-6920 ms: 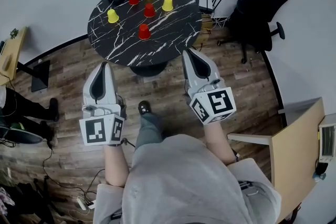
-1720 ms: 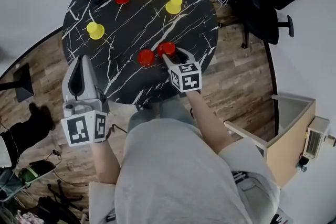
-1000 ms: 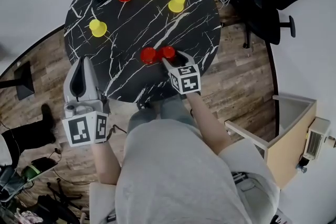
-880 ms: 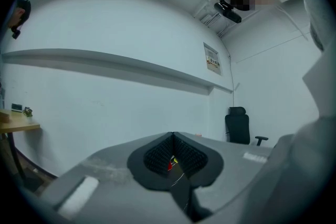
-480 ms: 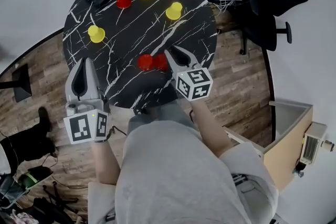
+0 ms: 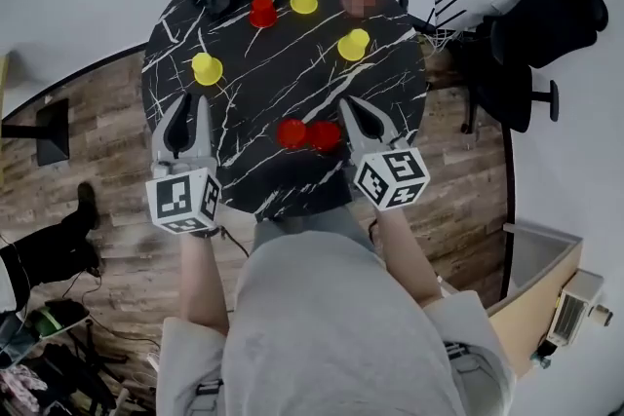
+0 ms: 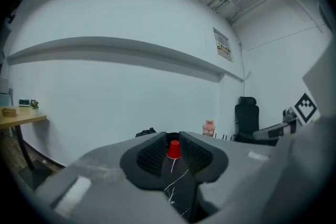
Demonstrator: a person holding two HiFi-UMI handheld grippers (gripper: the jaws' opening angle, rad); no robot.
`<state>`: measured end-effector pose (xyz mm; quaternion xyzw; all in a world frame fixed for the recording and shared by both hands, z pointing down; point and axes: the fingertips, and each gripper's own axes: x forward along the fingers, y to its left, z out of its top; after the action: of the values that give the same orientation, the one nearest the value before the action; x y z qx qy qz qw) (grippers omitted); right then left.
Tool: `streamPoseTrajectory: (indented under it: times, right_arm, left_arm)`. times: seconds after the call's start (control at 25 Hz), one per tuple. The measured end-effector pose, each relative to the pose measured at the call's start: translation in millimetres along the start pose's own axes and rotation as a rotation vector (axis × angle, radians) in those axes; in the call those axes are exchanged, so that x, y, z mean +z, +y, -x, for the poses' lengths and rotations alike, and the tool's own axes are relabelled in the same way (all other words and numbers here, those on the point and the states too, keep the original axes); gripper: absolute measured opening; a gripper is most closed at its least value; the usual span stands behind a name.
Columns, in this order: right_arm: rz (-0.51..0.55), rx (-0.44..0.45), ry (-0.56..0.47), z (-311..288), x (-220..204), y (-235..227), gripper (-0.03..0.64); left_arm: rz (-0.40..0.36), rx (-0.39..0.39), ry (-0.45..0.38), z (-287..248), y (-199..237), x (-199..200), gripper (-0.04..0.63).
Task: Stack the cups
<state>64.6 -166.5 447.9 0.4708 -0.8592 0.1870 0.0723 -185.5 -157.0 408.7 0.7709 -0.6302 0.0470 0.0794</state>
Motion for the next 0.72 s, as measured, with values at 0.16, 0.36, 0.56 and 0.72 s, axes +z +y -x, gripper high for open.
streamPoseTrajectory:
  times: [0.16, 0.36, 0.56, 0.72]
  right_arm:
    - [-0.022, 0.002, -0.019, 2.2, 13.2, -7.6, 0.0]
    - [-0.039, -0.001, -0.022, 3.7, 20.8, -17.0, 0.0]
    - [-0.044, -0.022, -0.013, 3.7, 22.2, -28.0, 0.001]
    - [-0.044, -0.038, -0.006, 4.6, 22.4, -33.7, 0.0]
  left_arm:
    - [-0.004, 0.003, 0.092, -29.7, 12.4, -33.5, 0.146]
    - [0.018, 0.025, 0.196, -64.8, 31.6, -76.7, 0.217]
    - [0.037, 0.088, 0.288, -95.4, 56.4, -118.3, 0.265]
    - [0.016, 0.115, 0.347, -115.2, 68.2, -142.8, 0.281]
